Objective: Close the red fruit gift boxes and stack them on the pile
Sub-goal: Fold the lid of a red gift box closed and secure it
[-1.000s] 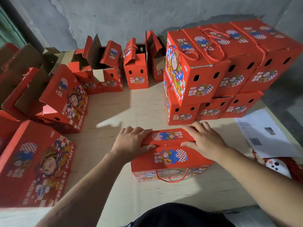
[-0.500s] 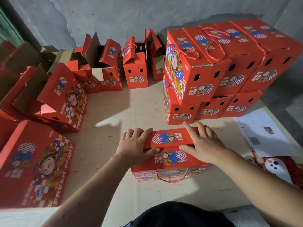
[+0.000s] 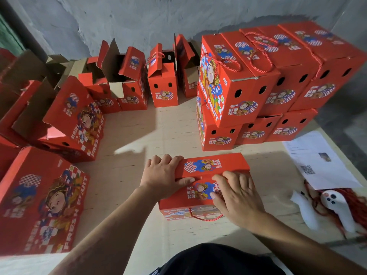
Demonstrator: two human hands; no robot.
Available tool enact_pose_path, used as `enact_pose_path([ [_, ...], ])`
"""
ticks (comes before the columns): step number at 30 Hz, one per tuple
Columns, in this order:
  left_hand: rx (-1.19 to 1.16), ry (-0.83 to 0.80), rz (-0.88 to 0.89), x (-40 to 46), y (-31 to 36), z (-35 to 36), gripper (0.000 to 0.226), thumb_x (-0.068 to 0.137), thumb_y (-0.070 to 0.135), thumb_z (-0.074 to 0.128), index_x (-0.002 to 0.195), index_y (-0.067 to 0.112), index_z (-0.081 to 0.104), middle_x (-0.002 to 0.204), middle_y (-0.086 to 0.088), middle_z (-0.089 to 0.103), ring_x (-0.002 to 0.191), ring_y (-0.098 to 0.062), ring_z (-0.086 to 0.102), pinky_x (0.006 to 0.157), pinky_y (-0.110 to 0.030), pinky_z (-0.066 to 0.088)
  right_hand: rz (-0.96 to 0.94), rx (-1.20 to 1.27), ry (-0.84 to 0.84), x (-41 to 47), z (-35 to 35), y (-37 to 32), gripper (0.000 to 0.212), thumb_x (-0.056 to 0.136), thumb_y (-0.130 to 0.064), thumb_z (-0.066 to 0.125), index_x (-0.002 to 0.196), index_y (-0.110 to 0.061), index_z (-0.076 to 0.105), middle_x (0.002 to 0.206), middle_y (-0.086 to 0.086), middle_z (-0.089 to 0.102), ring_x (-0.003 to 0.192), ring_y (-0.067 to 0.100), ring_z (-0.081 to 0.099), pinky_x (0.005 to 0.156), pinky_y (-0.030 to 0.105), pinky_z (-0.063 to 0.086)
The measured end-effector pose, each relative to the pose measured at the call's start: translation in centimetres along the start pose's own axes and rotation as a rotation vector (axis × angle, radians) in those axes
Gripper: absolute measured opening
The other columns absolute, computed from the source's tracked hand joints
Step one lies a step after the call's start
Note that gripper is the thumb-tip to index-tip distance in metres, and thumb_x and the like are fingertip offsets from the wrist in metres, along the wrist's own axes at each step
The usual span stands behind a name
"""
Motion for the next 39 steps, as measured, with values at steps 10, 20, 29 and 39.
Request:
enact_pose_path([
  [10,-0.115,0.17,-0.033,-1.0,0.4,0.8,0.101,0.074,0.104,0.029,0.145,0.035,0.051,0.135,0.01,0.06,0.125,-0.022,0.051,0.108,-0.044,0.035,-0.02,0.023,-0.066,0.0,0.0,-0.4,0.043,0.1,-0.05,0.045,0.13,-0.021,0.058,0.126,-0.002,0.054,0.11,0.025,0.053,0.097,0.038,0.042],
  [20,-0.137,0.061,-0.009,-0.6,1.7,-0.4,0.105,0.074,0.105,0.02,0.152,0.038,0.044,0.146,0.012,0.056,0.135,-0.019,0.048,0.115,-0.042,0.033,-0.009,0.049,-0.077,-0.1,-0.1,-0.2,0.046,0.1,-0.051,0.045,0.135,-0.023,0.056,0.129,-0.003,0.052,0.113,0.023,0.053,0.099,0.035,0.039],
  [29,-0.216,-0.123,-0.011,1.4,1.3,-2.9,0.1,0.068,0.104,0.032,0.136,0.036,0.06,0.124,0.009,0.072,0.111,-0.021,0.068,0.093,-0.037,0.055,0.018,0.036,-0.106,0.0,-0.4,-0.6,0.054,0.101,-0.054,0.039,0.139,-0.02,0.057,0.131,-0.001,0.052,0.117,0.024,0.051,0.103,0.042,0.043],
  [39,-0.18,-0.17,-0.04,1.2,1.5,-2.7,0.11,0.06,0.109,0.02,0.141,0.041,0.053,0.135,0.009,0.065,0.123,-0.024,0.057,0.101,-0.042,0.046,0.145,0.137,-0.157,1.1,-1.8,-1.6,0.053,0.088,-0.064,0.049,0.123,-0.025,0.055,0.126,-0.002,0.047,0.113,0.024,0.046,0.099,0.043,0.042],
])
Point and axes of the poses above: each hand's wrist, its own x-axis towards the middle knuckle, its own z-axis out of the palm, y = z × x, the point moved 3 cm from there along x, towards the middle knuckle
